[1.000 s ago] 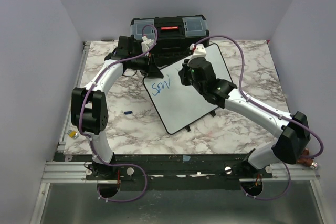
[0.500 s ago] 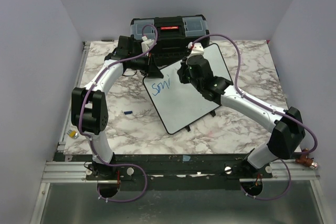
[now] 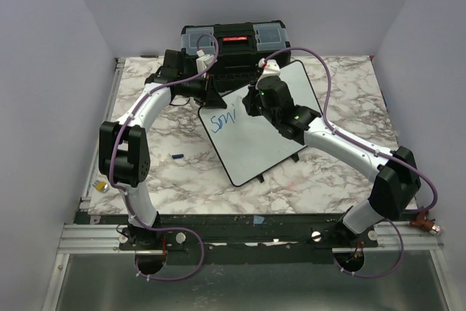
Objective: Write a sentence on the whiteboard
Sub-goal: Write a sentence on the whiteboard stand.
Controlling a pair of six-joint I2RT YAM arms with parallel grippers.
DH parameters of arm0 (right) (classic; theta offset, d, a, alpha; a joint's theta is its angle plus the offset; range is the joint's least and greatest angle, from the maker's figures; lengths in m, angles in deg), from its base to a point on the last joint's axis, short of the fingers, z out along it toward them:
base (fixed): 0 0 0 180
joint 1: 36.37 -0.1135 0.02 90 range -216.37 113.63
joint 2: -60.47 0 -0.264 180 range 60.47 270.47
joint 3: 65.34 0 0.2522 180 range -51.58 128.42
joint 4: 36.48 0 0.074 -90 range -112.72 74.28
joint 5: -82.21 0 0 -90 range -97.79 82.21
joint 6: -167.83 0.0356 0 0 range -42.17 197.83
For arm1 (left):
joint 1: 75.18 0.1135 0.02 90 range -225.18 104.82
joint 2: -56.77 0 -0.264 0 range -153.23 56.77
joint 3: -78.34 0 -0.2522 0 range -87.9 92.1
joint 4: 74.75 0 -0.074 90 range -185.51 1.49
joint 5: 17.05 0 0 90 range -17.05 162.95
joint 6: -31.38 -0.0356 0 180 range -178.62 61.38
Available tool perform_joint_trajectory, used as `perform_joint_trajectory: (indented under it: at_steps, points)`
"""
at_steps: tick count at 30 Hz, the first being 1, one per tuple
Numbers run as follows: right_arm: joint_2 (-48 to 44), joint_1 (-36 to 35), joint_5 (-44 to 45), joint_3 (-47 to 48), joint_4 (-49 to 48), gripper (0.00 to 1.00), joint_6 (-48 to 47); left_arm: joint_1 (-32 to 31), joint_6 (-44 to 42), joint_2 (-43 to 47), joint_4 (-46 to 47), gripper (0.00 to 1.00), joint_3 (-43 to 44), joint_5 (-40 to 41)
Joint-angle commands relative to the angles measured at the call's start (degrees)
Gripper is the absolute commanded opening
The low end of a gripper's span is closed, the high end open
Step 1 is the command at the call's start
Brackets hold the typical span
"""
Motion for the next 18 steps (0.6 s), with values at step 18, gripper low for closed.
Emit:
perform_joint_trajectory:
  at_steps: [18]
  points:
    - [-4.6,0.0,-6.9,-9.6,1.0,0.01,3.1,-0.3,-5.1,1.8,4.4,0.00,-0.2,3.0]
